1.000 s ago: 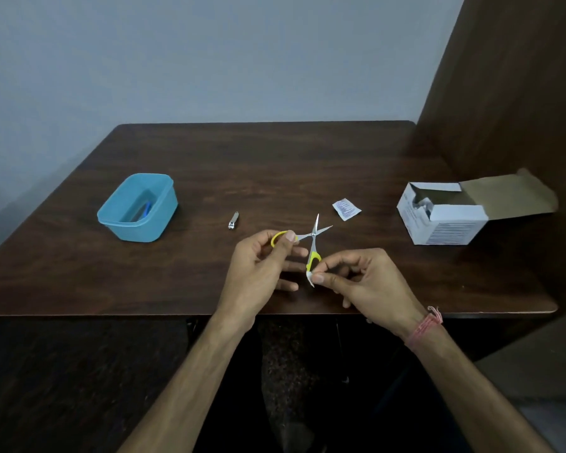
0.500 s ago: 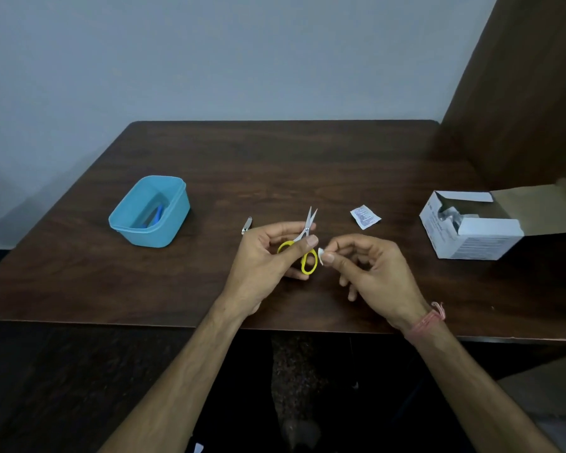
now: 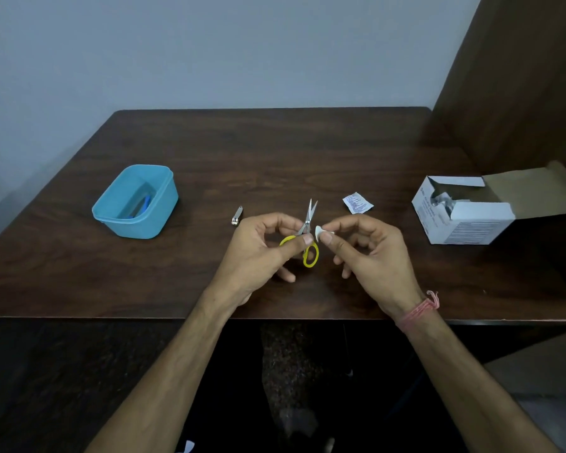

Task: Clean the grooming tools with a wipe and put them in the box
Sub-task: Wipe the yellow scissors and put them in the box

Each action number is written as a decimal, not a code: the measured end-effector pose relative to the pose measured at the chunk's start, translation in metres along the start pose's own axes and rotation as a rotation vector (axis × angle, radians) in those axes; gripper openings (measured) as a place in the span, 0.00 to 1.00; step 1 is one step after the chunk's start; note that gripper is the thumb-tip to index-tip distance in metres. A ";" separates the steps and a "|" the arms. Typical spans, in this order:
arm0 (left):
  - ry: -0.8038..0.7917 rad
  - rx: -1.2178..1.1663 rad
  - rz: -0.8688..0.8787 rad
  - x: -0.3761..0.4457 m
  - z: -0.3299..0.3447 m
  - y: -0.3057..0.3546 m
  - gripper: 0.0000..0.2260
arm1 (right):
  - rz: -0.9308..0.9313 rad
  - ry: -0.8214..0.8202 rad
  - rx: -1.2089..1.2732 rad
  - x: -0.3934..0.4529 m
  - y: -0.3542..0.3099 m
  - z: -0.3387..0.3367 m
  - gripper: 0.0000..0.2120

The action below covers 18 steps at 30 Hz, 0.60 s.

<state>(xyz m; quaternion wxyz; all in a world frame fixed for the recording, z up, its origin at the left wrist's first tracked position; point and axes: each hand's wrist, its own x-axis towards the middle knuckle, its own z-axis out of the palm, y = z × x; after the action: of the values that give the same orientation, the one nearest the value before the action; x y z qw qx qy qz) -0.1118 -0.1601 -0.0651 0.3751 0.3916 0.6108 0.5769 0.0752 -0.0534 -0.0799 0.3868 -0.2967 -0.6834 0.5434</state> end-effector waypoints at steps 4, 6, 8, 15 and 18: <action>-0.048 0.082 -0.022 0.000 -0.001 0.002 0.09 | 0.007 -0.007 0.037 -0.001 -0.002 0.000 0.04; -0.079 0.114 -0.012 0.000 -0.001 0.002 0.10 | 0.015 -0.018 0.010 0.000 -0.001 0.000 0.04; -0.115 0.138 -0.003 0.000 -0.001 0.001 0.12 | 0.023 -0.050 -0.040 0.000 -0.001 0.001 0.04; -0.102 0.149 -0.038 0.001 0.002 0.001 0.20 | 0.024 -0.104 -0.079 -0.001 0.001 0.002 0.04; -0.069 0.103 -0.041 0.002 0.003 0.002 0.21 | 0.027 -0.091 -0.072 0.000 0.002 0.003 0.04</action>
<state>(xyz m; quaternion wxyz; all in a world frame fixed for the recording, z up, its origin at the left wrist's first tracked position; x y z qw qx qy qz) -0.1104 -0.1570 -0.0636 0.3869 0.4175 0.6343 0.5232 0.0730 -0.0548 -0.0818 0.3374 -0.2945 -0.7152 0.5366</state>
